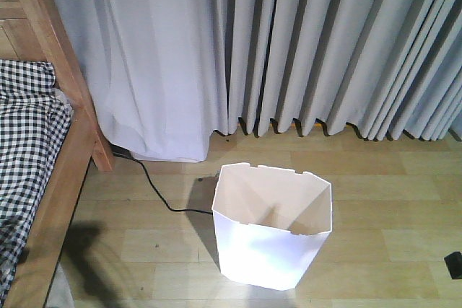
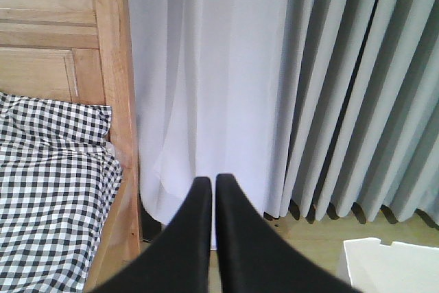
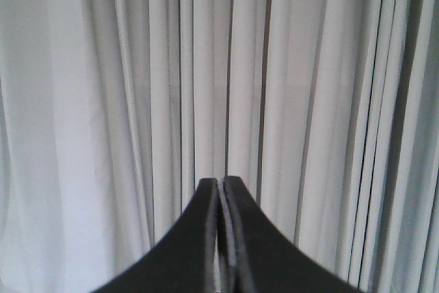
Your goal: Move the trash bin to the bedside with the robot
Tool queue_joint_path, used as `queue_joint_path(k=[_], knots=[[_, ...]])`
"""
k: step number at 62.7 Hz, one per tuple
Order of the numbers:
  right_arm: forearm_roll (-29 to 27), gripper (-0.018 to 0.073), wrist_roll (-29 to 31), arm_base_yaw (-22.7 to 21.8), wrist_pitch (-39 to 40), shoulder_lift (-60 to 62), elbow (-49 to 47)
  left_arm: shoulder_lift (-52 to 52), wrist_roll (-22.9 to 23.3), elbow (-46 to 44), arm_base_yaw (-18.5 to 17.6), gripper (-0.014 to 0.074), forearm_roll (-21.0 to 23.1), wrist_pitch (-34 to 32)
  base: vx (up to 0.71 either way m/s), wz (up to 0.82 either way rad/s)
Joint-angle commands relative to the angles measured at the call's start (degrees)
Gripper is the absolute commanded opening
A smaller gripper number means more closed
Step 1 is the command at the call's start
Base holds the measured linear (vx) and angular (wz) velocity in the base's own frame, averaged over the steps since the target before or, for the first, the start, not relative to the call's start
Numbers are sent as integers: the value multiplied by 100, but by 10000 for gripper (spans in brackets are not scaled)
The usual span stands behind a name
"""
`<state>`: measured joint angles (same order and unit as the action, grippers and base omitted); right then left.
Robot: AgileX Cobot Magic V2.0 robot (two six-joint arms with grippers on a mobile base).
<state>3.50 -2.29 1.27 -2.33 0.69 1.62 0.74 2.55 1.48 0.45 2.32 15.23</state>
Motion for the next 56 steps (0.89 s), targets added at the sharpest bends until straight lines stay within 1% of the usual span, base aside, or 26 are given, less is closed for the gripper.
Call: queue_joint_path(k=[1,56], knots=[[94,-9,8,-6,406,65,38,81,32,107,-1,-6,25,-396,0,0],[94,-9,20,-6,414,65,38,81,32,107,-1,-6,25,-396,0,0]])
